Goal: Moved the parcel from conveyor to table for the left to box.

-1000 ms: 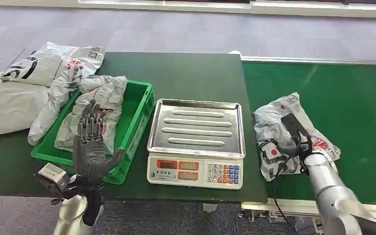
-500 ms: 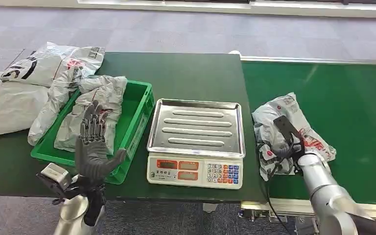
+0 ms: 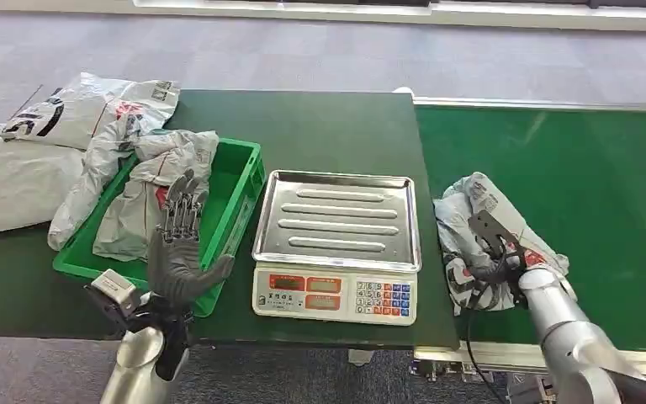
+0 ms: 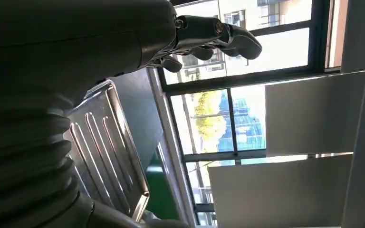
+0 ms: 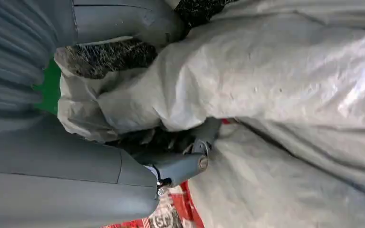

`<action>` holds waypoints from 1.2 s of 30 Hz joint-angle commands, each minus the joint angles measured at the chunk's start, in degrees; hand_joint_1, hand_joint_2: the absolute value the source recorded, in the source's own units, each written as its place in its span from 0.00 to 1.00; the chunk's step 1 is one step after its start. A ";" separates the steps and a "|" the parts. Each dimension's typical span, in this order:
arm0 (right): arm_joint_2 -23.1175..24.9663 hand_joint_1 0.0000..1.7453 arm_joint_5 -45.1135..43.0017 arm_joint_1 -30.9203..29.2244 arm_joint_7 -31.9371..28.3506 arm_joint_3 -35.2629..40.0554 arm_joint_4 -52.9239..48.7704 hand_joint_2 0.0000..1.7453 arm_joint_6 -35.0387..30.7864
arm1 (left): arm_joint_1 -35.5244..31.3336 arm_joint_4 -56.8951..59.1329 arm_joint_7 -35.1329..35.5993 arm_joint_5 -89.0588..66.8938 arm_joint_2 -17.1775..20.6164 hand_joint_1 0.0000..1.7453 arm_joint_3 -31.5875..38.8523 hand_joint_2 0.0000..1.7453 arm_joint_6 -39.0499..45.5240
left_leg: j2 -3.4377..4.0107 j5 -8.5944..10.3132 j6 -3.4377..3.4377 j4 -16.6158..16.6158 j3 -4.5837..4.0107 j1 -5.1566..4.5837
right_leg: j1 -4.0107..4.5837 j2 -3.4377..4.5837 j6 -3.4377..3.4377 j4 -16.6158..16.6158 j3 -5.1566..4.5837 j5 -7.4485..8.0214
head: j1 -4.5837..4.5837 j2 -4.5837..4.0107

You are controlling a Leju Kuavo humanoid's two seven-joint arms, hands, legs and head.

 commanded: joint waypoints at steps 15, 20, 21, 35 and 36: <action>-0.12 1.00 -8.82 2.22 -21.88 -15.53 -11.72 1.00 -36.63 | 2.45 -1.11 0.57 -1.18 1.04 0.00 0.31 1.00 2.27 | -0.01 0.01 0.00 -0.03 -0.13 -0.07 | -0.07 0.02 -0.05 0.01 -0.09 0.01 | 0.00 -0.02; 0.49 1.00 -14.56 5.97 -28.06 -19.49 -28.53 1.00 -41.28 | 2.04 -1.00 0.43 -0.94 1.12 0.00 0.07 1.00 3.73 | -0.06 0.01 0.00 -0.03 -0.16 -0.09 | -0.08 -0.03 -0.05 0.03 -0.13 0.00 | 0.00 0.00; 0.40 1.00 -15.00 6.33 -28.27 -19.32 -30.29 1.00 -41.22 | 1.98 -1.01 0.43 -0.91 1.25 0.00 0.00 1.00 3.82 | -0.04 0.00 -0.01 -0.06 -0.11 -0.09 | -0.08 0.00 -0.08 0.01 -0.08 0.00 | 0.00 0.00; 2.07 1.00 -18.15 4.68 -27.98 -11.08 -33.43 1.00 -35.21 | 2.68 -1.43 -0.29 -0.77 1.95 0.00 0.27 1.00 5.32 | 0.11 0.01 -0.01 -0.06 -0.11 -0.07 | -0.07 0.14 -0.06 0.03 -0.11 0.04 | 0.00 0.00; 1.93 1.00 -18.15 4.71 -27.98 -11.10 -33.38 1.00 -35.18 | 2.67 -1.41 -0.29 -0.77 1.94 0.00 0.26 1.00 5.32 | 0.21 0.05 -0.04 -0.19 0.01 -0.07 | -0.06 0.27 -0.14 -0.08 -0.04 0.11 | 0.00 -0.02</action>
